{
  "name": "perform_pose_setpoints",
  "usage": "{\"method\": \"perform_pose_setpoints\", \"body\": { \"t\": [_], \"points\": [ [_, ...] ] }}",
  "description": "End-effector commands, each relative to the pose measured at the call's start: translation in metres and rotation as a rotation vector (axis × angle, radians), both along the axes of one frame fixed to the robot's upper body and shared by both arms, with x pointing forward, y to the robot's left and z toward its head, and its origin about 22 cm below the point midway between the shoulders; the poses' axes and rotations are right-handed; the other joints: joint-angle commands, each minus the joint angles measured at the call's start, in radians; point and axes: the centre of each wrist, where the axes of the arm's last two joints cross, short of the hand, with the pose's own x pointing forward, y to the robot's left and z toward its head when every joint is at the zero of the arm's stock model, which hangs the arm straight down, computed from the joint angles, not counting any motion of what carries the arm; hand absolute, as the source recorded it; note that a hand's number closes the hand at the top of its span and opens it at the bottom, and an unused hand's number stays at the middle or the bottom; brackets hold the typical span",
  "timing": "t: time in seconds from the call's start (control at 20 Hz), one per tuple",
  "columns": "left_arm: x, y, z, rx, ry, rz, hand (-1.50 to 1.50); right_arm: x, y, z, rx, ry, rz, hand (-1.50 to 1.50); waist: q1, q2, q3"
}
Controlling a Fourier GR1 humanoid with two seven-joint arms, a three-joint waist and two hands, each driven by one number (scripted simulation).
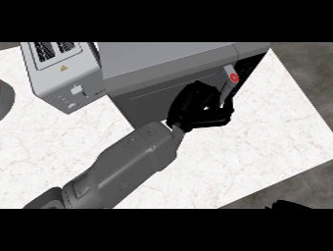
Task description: Pick up the milk, place it into the microwave and close the microwave
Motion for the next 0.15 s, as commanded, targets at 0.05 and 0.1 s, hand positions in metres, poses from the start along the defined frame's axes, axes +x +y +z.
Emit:
{"method": "perform_pose_setpoints", "body": {
  "t": [0.05, 0.1],
  "points": [
    [0.0174, 0.0508, -0.0433, -0.004, 0.142, 0.209, 1.5, -0.0137, 0.0101, 0.0042, 0.009, -0.012, -0.022, 1.5, 0.037, 0.008, -0.005],
    [0.017, 0.0506, -0.0441, -0.009, 0.136, 0.199, 1.5, -0.0173, 0.0139, 0.0038, 0.02, -0.007, -0.023, 1.5, 0.038, 0.009, -0.005]
  ]
}}
